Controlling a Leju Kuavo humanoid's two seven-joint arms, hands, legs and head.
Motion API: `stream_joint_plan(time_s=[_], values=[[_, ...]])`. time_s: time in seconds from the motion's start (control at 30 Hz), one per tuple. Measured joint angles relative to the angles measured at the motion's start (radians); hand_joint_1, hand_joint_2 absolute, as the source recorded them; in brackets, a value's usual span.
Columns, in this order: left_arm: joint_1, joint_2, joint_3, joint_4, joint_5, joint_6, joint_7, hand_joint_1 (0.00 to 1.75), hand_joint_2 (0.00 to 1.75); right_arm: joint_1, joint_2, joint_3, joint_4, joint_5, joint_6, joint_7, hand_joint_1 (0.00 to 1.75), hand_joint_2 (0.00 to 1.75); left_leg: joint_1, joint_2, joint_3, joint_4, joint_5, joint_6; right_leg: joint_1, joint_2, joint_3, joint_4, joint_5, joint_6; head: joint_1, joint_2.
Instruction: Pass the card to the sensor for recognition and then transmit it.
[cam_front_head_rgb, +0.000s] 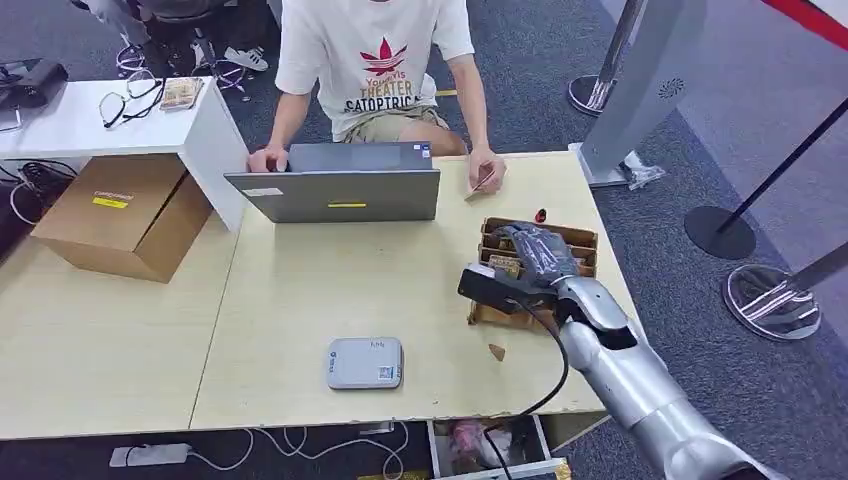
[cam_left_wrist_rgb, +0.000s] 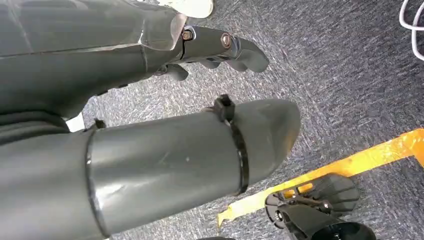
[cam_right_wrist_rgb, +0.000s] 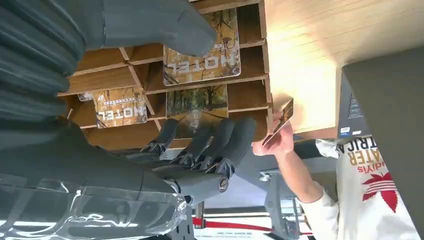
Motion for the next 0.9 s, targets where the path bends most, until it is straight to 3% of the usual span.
stream_joint_plan(time_s=[0.1,0.13,0.9], values=[[0.0,0.0,0.0,0.0,0.0,0.0,0.0,0.0,0.0,-0.002,0.0,0.0,0.006,0.0,0.0,0.0,0.72,1.75,0.0,0.0,0.0,0.0,0.0,0.0,0.0,0.0,0.0,0.0,0.0,0.0,0.0,0.0],[0.0,0.0,0.0,0.0,0.0,0.0,0.0,0.0,0.0,-0.003,0.0,0.0,0.009,0.002,0.0,0.001,0.79,1.75,0.0,0.0,0.0,0.0,0.0,0.0,0.0,0.0,0.0,0.0,0.0,0.0,0.0,0.0],[0.0,0.004,-0.012,0.0,0.0,-0.001,0.0,0.0,0.0,-0.004,-0.016,0.0,0.01,0.009,-0.008,0.007,0.77,1.75,0.0,0.0,0.0,0.0,0.0,0.0,0.0,0.0,0.0,0.0,0.0,0.0,0.0,0.0]])
